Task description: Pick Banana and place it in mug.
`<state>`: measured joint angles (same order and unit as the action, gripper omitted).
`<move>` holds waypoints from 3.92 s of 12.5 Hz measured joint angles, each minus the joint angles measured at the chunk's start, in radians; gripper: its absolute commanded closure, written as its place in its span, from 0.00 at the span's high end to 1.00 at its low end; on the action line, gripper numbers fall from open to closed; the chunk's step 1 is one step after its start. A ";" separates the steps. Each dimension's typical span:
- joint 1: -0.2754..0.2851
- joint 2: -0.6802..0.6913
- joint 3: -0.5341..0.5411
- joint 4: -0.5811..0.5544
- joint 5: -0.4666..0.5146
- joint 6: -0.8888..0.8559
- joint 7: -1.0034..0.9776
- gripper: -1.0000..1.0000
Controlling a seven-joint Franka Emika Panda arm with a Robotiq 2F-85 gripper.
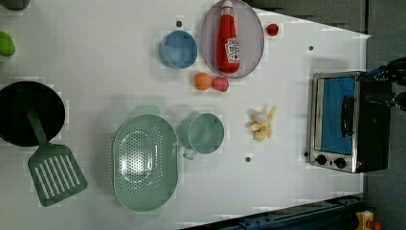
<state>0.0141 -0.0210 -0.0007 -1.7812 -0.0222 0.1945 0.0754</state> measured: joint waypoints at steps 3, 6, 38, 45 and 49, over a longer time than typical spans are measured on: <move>0.007 -0.329 -0.042 -0.270 0.003 -0.249 -0.055 1.00; -0.022 -0.441 -0.072 -0.246 -0.003 -0.150 -0.068 1.00; -0.009 0.372 -0.012 -0.643 0.028 0.963 -0.539 0.32; 0.005 -0.102 -0.004 -0.381 -0.007 0.257 -0.539 0.32; -0.016 -0.293 0.160 -0.279 0.152 0.146 -0.378 0.32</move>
<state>-0.0014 -0.3137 0.1591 -2.0605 0.1296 0.3408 -0.3022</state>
